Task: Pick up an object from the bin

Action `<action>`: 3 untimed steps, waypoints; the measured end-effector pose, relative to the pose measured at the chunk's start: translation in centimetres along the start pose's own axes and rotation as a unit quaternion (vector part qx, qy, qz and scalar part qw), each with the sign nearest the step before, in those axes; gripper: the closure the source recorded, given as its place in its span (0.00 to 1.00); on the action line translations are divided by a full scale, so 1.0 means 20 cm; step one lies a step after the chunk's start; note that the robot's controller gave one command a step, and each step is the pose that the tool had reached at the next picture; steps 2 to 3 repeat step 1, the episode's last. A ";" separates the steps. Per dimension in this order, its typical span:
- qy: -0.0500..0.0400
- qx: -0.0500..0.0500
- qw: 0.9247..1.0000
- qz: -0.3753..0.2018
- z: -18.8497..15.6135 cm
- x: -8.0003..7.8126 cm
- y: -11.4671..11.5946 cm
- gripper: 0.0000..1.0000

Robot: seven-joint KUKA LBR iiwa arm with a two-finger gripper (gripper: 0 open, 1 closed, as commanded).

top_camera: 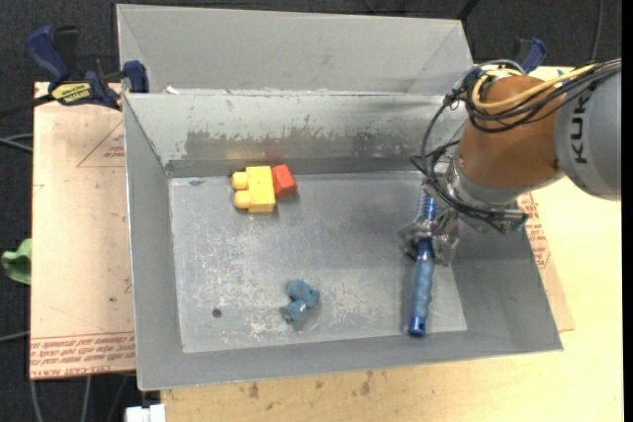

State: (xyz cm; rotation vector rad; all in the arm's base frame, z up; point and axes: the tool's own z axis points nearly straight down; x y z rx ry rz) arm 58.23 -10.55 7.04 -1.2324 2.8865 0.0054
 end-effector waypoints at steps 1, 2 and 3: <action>-0.001 0.005 0.999 -0.032 -0.94 0.05 -0.01 1.00; -0.001 0.005 0.999 -0.032 -0.94 0.05 -0.01 1.00; -0.001 0.005 0.999 -0.032 -0.94 0.05 -0.01 1.00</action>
Offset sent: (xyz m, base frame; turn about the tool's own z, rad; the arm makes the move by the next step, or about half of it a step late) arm -0.0082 -0.0099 0.1835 -0.0676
